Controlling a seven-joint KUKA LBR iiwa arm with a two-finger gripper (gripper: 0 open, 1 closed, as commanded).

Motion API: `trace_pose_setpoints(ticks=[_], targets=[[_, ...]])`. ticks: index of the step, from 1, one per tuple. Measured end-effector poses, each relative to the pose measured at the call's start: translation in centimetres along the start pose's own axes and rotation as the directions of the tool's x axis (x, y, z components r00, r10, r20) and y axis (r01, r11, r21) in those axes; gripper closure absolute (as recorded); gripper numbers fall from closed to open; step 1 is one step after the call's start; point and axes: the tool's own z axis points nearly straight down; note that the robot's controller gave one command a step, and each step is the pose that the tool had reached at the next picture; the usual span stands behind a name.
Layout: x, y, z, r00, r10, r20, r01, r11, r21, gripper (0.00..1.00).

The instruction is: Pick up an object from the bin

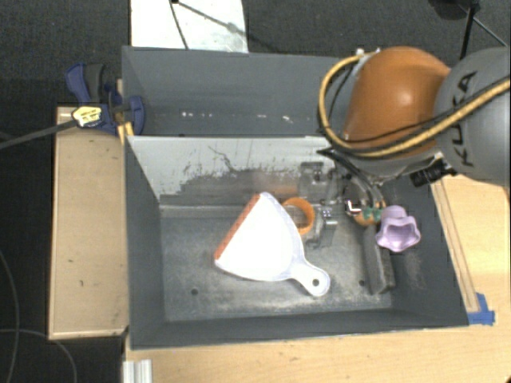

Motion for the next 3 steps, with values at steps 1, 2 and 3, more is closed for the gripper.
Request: trace_pose_setpoints(ticks=[1,2,3], targets=[[-0.1,0.0,-0.5,1.0,0.001,0.007,-0.001,1.0,-0.001,0.0],[0.1,1.2,4.3,1.0,-0.002,0.015,0.002,1.0,-0.001,0.0],[4.4,0.3,8.7,0.989,-0.145,0.008,0.145,0.989,0.0,0.0]])
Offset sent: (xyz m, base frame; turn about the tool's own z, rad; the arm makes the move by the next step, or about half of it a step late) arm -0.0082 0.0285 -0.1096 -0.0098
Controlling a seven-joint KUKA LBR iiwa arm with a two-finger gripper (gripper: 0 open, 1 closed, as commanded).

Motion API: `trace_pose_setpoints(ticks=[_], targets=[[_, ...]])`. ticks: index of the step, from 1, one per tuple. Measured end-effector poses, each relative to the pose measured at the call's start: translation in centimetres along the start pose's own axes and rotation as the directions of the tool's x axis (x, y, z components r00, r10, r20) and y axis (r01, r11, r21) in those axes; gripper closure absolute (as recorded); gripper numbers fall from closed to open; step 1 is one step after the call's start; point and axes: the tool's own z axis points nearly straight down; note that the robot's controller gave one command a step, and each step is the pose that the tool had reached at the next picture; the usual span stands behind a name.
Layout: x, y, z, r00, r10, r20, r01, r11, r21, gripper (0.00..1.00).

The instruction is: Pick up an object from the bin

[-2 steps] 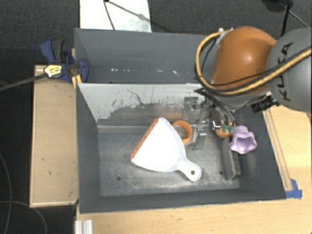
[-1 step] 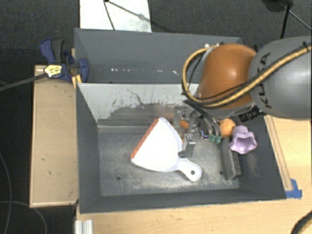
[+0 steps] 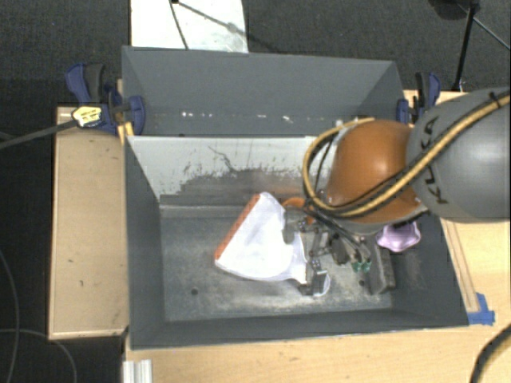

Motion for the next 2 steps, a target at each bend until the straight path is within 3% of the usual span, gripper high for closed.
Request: trace_pose_setpoints(ticks=[1,2], targets=[[0.8,1.8,2.1,0.999,-0.054,-0.005,0.054,0.999,0.0,0.0],[0.4,3.0,6.1,0.995,0.1,-0.003,-0.1,0.995,0.0,1.0]])
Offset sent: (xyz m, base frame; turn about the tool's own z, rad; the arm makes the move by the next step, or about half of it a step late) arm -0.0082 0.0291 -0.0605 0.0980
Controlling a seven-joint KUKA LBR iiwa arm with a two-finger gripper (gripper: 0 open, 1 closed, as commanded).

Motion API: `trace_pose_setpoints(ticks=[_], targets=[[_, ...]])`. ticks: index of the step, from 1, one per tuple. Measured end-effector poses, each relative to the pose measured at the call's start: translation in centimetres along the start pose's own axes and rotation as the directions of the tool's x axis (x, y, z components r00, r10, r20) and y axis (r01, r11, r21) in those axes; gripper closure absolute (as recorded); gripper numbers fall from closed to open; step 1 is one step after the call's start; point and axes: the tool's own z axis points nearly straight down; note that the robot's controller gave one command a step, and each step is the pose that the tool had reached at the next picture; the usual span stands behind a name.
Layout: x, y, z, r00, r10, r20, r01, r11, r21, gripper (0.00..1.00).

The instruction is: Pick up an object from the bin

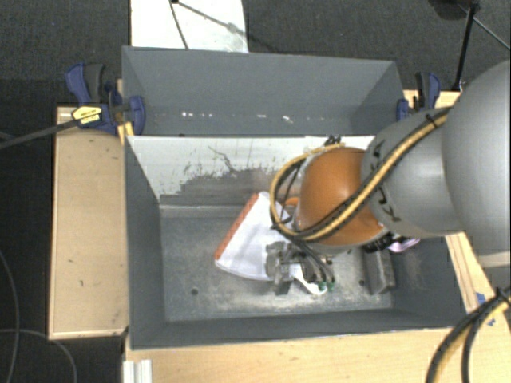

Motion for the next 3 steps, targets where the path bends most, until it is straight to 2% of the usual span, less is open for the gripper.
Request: trace_pose_setpoints(ticks=[1,2,3], targets=[[0.0,0.0,0.0,1.0,0.0,0.0,0.0,1.0,0.0,1.0],[-1.5,0.0,-10.9,0.999,-0.052,0.001,0.052,0.999,0.0,1.0],[-1.5,0.0,-10.9,0.999,-0.051,0.001,0.051,0.999,0.0,1.0]])
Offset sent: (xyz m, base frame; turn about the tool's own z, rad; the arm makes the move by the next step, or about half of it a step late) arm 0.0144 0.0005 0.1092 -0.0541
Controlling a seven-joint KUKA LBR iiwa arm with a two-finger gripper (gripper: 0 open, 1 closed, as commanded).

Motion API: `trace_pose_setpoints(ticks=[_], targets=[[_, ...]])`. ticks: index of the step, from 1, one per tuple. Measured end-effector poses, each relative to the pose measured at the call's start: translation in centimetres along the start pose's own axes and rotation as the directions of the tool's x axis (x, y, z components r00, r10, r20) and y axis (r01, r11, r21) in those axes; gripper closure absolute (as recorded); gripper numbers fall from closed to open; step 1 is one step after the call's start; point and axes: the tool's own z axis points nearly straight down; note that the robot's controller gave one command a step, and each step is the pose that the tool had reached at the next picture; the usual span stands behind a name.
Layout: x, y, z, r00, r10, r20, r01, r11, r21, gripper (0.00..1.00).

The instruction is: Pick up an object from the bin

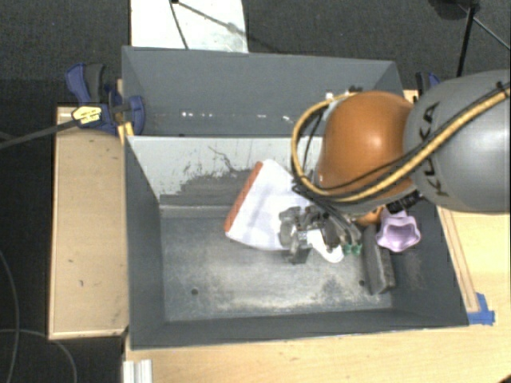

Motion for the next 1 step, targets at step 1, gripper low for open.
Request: trace_pose_setpoints(ticks=[1], targets=[[-0.37,-0.31,-3.2,1.0,0.001,-0.003,-0.001,1.0,0.0,1.0]])
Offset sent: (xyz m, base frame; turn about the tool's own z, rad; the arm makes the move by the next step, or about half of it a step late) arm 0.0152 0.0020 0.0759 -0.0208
